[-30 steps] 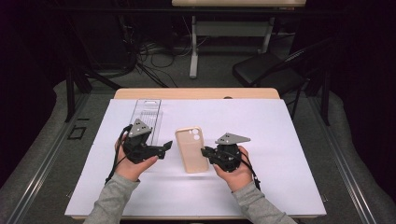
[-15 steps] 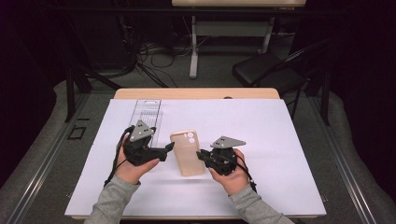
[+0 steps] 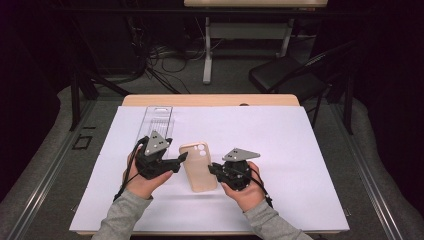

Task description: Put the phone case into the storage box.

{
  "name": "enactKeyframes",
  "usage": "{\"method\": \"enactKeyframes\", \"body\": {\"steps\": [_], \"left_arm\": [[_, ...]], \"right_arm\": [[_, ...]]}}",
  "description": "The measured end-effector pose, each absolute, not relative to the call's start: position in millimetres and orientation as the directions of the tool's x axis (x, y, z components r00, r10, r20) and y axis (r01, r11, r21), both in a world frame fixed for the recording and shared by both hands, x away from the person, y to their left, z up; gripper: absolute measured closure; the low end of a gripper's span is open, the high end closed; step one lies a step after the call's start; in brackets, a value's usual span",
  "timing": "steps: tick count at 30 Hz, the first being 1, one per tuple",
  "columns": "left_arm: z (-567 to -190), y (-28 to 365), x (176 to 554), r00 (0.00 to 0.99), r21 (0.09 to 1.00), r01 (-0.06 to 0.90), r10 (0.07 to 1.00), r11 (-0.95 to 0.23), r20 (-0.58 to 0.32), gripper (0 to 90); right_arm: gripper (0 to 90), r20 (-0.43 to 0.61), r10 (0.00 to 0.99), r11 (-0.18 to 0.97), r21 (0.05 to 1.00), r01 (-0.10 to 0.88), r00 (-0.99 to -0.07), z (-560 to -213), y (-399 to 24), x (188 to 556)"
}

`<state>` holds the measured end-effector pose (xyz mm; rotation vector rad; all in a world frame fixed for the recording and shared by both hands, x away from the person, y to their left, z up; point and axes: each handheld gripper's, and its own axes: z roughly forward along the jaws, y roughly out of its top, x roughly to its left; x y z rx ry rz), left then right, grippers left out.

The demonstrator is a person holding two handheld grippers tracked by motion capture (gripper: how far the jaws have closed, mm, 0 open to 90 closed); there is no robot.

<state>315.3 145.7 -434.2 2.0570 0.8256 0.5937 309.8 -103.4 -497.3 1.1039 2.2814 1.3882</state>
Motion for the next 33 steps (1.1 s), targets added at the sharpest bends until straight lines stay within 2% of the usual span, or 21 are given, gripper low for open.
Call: {"method": "enactKeyframes", "body": {"steps": [3,9,18,33], "left_arm": [[-434.5,143.2,313.6,0.666,0.810,0.327,0.727,-0.487,0.167,40.9],[-435.3,140.0,312.0,0.663,0.799,0.308,0.719,-0.517,0.210,45.4],[-435.9,139.9,312.1,0.666,0.809,0.314,0.723,-0.496,0.184,45.1],[-438.5,140.2,312.5,0.668,0.807,0.292,0.714,-0.513,0.212,55.4]], "right_arm": [[82.5,0.166,0.710,0.262,0.839,0.476,-0.684,-497.6,-102.2,309.0],[82.5,0.162,0.705,0.268,0.840,0.471,-0.690,-497.7,-100.4,307.7],[82.5,0.163,0.703,0.270,0.839,0.472,-0.692,-498.0,-99.8,307.2],[82.5,0.162,0.696,0.278,0.838,0.470,-0.700,-498.4,-97.8,306.0]]}}
